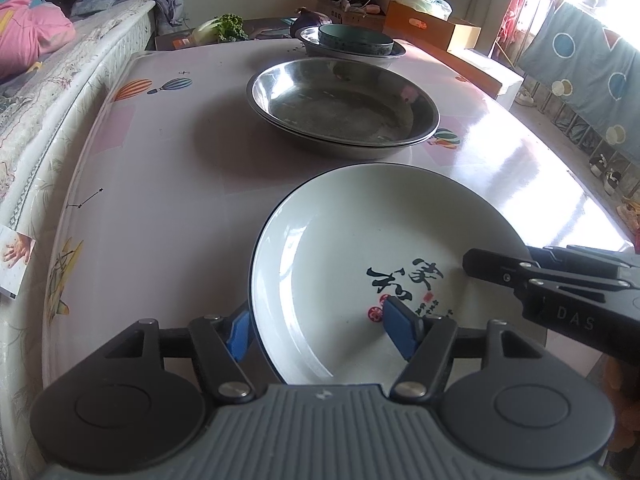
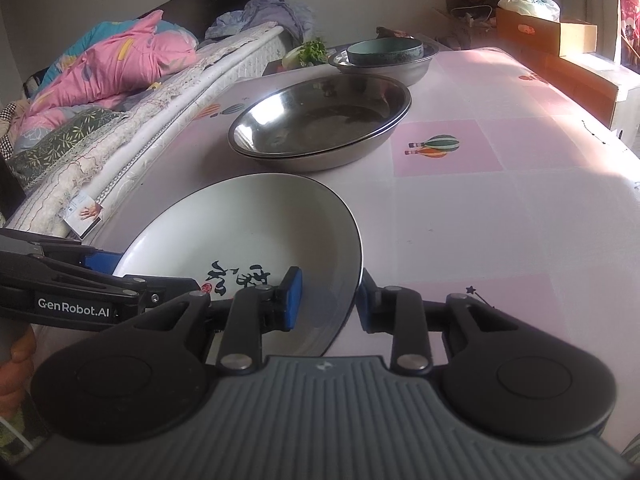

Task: Organize plates and bowls
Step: 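Bring the held white plate over the steel basin with both tools, then lower the white plate into the steel basin and open both tools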

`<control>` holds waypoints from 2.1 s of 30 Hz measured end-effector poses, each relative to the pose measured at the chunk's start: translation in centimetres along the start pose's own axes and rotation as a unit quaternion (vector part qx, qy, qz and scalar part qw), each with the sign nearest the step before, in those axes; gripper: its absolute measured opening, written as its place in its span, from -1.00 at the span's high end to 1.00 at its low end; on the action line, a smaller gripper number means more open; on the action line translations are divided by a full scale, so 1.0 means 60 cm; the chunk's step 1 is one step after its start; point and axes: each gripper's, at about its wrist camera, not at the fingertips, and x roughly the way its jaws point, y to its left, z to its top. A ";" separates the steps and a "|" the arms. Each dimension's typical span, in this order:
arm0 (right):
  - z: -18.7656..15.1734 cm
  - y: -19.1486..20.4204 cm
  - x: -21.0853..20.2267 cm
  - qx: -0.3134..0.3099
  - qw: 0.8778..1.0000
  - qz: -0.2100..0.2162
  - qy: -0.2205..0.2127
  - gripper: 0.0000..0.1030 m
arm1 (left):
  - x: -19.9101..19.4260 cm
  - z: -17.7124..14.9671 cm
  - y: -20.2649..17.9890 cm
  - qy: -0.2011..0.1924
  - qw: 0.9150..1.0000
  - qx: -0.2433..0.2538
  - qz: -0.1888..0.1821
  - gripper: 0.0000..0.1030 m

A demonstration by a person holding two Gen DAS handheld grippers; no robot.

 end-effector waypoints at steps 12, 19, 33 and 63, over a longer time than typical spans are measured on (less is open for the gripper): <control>0.008 0.011 -0.025 -0.005 1.000 0.000 -0.016 0.45 | -0.025 0.000 -0.002 -0.018 1.000 -0.001 0.002 -0.30; 0.012 0.017 -0.043 -0.008 1.000 -0.001 -0.027 0.45 | -0.043 0.002 -0.005 -0.032 0.999 -0.002 0.003 -0.30; 0.065 0.013 -0.064 -0.006 0.999 -0.008 -0.053 0.45 | -0.062 0.062 -0.011 -0.064 0.998 -0.001 -0.001 -0.30; 0.231 -0.076 0.130 0.034 0.999 -0.007 -0.014 0.45 | 0.087 0.236 0.014 -0.039 0.999 -0.008 0.007 -0.30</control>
